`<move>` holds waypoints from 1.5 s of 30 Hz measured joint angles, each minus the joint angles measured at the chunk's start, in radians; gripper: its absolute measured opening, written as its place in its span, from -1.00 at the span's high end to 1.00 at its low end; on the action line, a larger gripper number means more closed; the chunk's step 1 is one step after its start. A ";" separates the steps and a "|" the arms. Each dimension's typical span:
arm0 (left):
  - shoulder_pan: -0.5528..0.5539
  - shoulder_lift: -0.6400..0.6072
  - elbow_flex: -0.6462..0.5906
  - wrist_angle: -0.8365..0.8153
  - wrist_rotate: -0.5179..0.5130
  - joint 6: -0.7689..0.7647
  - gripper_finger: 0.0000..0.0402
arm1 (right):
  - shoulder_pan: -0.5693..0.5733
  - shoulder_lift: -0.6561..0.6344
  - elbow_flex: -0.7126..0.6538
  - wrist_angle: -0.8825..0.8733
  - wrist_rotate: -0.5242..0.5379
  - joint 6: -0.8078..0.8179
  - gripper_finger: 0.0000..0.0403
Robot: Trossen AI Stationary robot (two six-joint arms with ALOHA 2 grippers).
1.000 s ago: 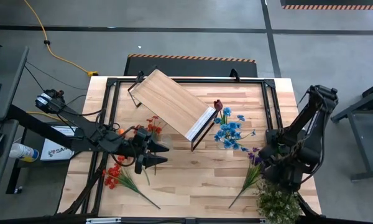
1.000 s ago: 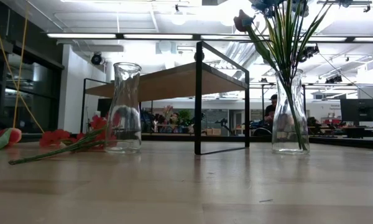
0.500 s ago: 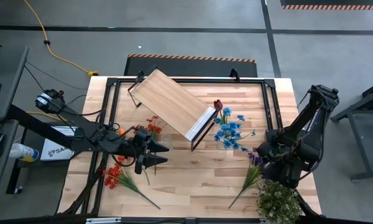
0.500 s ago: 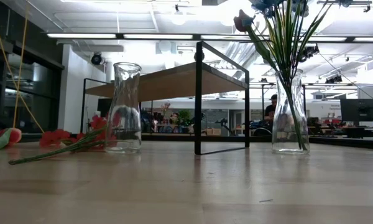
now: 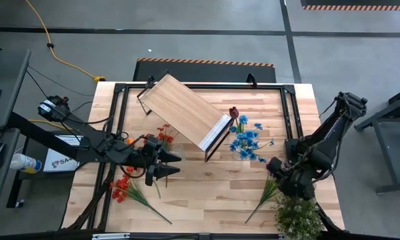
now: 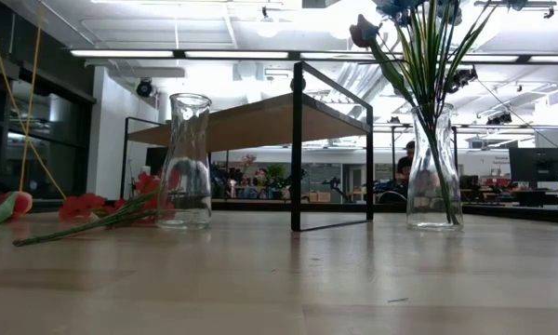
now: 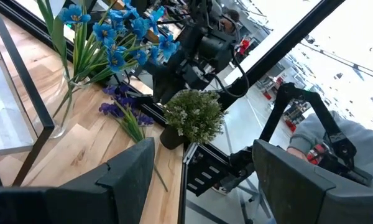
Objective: Pick and place flowers into a vace then onto a shelf
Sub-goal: Put the violet flowers into the right transparent flower vase
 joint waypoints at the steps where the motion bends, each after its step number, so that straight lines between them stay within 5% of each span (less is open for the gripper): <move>1: 0.000 0.000 0.000 0.000 0.000 0.000 -0.51 | -0.007 0.000 -0.004 0.014 -0.017 -0.009 0.28; 13: 0.000 0.000 0.000 0.000 -0.003 0.000 -0.51 | -0.076 0.000 -0.116 0.116 -0.089 -0.074 0.28; 45: 0.000 0.000 0.000 -0.002 -0.002 0.000 -0.51 | -0.210 0.009 -0.158 0.230 -0.266 -0.150 0.28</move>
